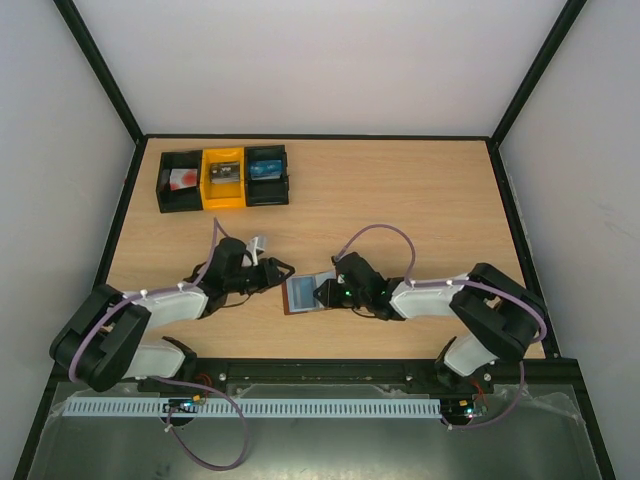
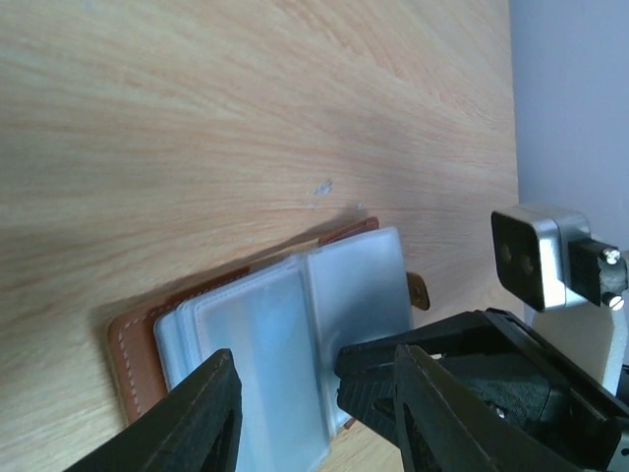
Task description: Take the credit cards out of the card holder
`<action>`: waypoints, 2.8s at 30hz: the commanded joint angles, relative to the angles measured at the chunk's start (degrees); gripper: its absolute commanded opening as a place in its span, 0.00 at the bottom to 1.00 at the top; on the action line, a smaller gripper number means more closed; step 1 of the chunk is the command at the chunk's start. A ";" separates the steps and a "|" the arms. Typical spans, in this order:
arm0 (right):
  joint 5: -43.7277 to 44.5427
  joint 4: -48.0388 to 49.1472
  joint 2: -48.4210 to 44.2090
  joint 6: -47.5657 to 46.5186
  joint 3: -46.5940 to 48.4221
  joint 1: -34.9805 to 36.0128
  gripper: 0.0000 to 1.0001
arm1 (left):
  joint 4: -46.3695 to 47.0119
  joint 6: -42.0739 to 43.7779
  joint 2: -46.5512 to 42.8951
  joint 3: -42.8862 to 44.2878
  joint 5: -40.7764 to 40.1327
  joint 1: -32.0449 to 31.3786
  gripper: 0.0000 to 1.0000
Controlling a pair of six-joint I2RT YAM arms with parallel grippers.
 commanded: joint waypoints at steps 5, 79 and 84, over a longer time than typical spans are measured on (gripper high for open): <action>-0.12 0.39 4.31 0.11 3.09 0.87 0.19 | 5.46 -3.13 1.38 -3.71 2.46 -0.68 0.45; 2.33 7.47 7.28 0.58 -4.78 0.88 0.02 | 15.54 -7.44 9.61 -3.09 2.84 -5.10 0.30; 3.48 6.11 4.34 -0.43 -4.92 0.88 0.06 | 10.66 -5.34 8.23 -1.66 1.35 -5.09 0.14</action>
